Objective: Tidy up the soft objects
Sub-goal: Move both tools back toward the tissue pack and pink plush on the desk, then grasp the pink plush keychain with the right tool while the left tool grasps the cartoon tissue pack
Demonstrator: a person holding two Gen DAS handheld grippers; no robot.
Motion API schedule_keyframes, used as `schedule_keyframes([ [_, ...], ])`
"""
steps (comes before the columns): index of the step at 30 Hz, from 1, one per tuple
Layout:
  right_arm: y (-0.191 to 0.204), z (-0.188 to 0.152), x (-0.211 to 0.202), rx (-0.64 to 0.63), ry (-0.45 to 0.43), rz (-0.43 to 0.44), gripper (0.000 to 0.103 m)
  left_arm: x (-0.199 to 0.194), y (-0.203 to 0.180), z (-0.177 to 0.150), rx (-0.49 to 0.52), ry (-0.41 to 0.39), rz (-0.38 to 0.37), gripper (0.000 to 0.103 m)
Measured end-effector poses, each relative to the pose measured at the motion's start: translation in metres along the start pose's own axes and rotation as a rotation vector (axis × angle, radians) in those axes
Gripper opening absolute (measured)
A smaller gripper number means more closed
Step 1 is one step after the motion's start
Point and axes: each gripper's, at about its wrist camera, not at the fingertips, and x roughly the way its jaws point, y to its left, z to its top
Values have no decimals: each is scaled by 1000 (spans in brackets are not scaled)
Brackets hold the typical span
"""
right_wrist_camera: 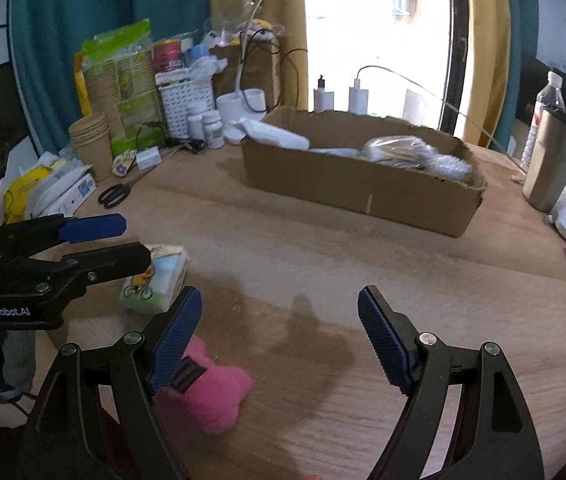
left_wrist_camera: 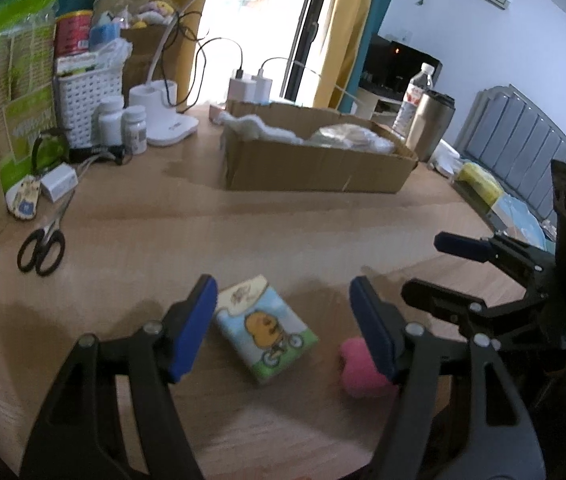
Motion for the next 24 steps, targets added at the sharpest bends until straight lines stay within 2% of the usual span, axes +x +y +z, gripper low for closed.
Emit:
schedule_keyframes([
  [12,24,-13,5,-43,53,86,83,0,7,-17,-23,39,16,70],
  [19,33,-25,18,-58,147,142,83,2,9,-23,-27,56,25,70],
  [22,31,-28,22,-52,161,132,83,4,8,-22,-24,59,23,70],
  [24,28,-27,21,-46,159,121,77,7,6,-21,-19,63,21,70],
])
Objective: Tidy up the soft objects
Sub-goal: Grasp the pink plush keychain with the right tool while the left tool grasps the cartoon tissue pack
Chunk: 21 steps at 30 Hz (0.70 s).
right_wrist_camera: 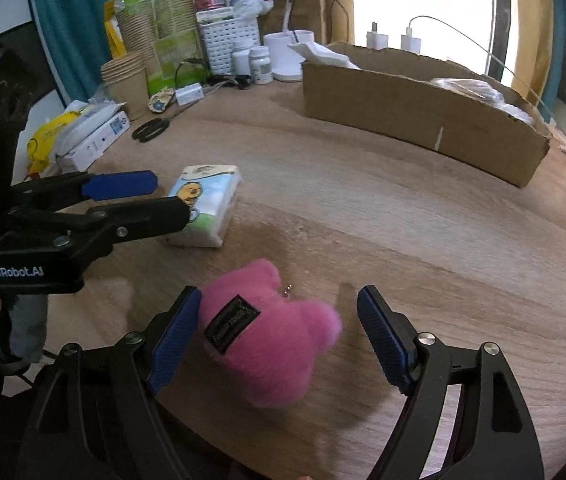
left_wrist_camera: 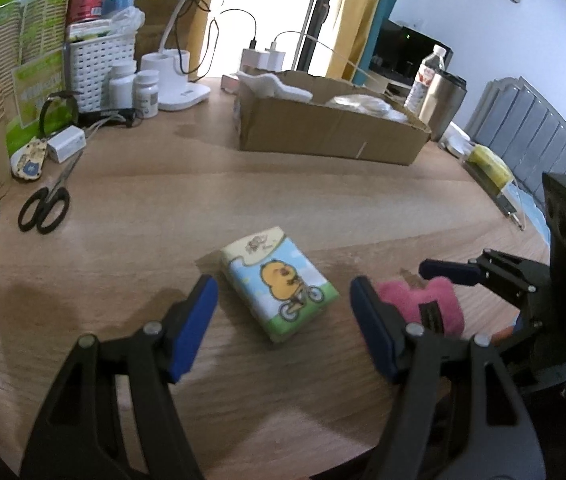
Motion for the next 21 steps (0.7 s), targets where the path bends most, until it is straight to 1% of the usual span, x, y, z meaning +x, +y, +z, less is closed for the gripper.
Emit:
schedule_keyframes([
  [2,-3,0,-1,7,-3,-11,74,4,-2,1,3,5,-3,70],
  [4,-9,0,0,23,-3,-27,65,7,-3,1,2,14,-5,70],
  [5,-12,1,0,29,-1,-34,58,10,-4,2,0,19,-6,70],
  [6,-14,1,1,33,0,-41,53,12,-5,2,-1,23,-6,70],
  [8,-18,2,0,38,-5,-60,51,16,-6,3,-2,31,-1,70],
  [15,-34,5,-1,73,-23,-81,44,28,-9,10,5,59,25,70],
  [21,-45,7,-4,81,-45,-105,41,39,-14,12,21,84,41,70],
])
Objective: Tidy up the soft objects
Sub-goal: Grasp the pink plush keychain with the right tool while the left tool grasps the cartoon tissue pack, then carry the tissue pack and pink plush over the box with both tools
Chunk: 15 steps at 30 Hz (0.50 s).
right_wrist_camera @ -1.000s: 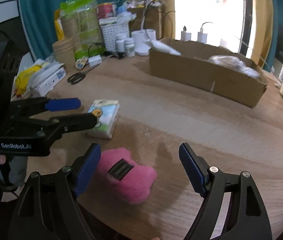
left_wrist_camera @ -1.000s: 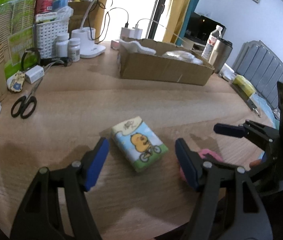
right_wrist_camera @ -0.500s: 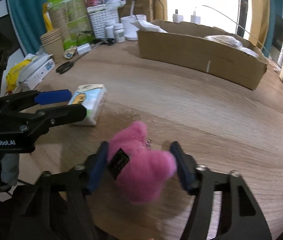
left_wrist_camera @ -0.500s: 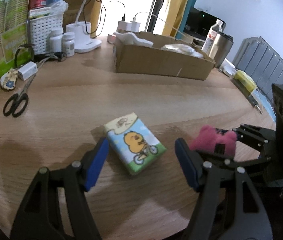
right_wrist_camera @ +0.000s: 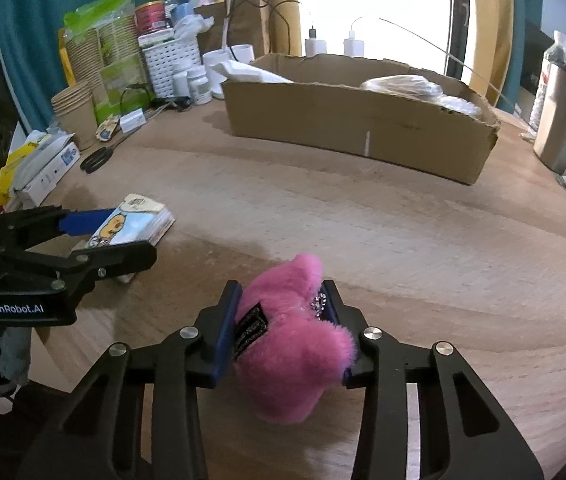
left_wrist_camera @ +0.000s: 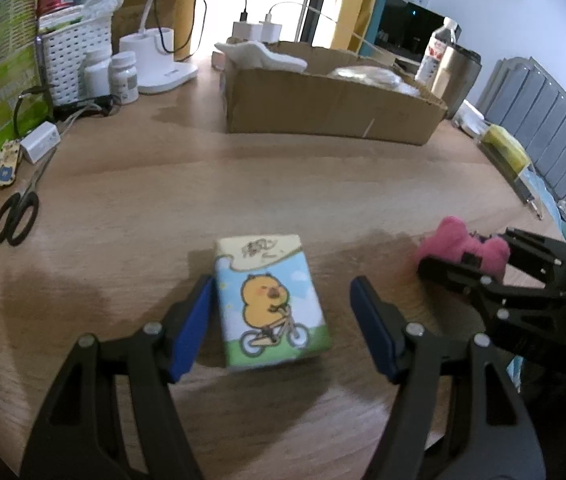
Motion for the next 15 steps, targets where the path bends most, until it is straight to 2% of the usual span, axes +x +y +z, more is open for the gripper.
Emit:
schedule_keyframes([
  [6,-9,1,0,13,-9,3,39,1,-6,3,23,-9,-5,69],
  [8,-12,3,-1,17,-14,5,39,3,-8,4,35,-5,-4,50],
  [15,-21,9,-1,31,-27,6,39,6,-19,8,62,1,-38,49],
])
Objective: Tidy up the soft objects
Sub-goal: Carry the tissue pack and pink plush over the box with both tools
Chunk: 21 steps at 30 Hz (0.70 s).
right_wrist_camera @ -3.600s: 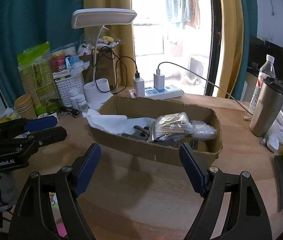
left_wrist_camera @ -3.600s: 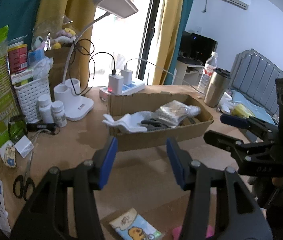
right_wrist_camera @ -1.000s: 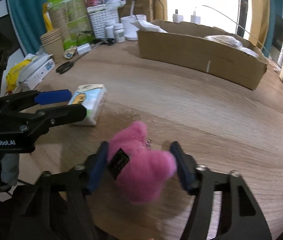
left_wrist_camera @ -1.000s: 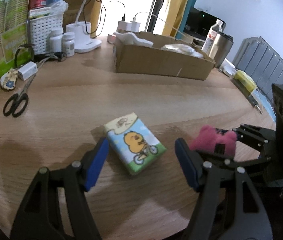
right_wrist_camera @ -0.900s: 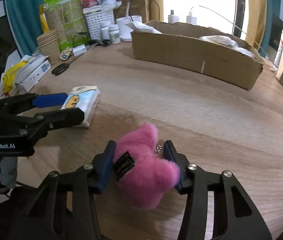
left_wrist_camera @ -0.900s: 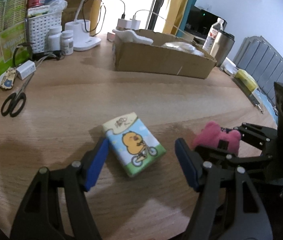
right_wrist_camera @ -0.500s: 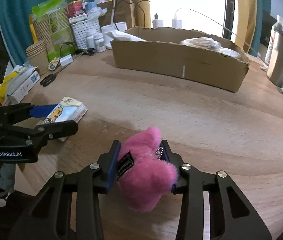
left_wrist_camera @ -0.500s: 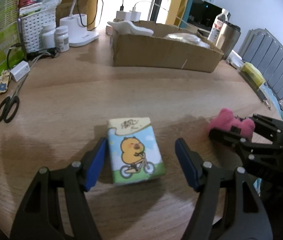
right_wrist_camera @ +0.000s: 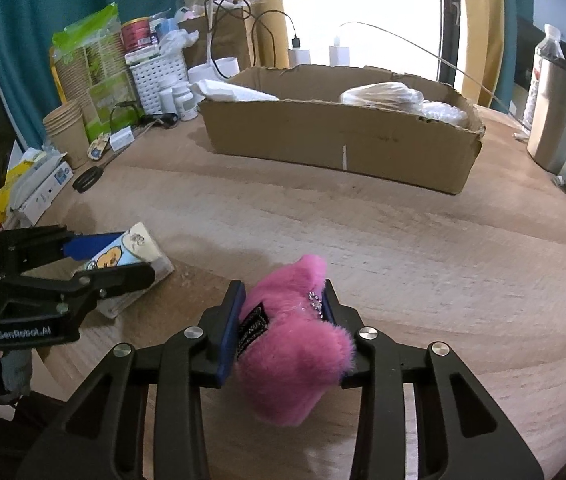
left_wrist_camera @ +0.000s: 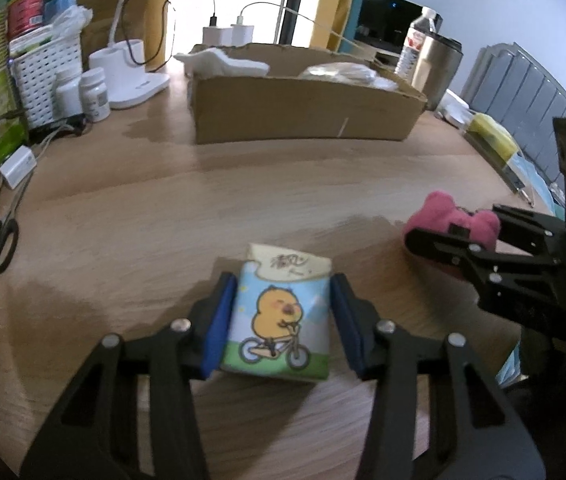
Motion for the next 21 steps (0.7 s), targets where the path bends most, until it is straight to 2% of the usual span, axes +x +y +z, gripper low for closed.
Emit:
schedule_keyframes([
  [21,-23,33,-2,0,-47,1,39,-2,-9,42,10,-67,-40,49],
])
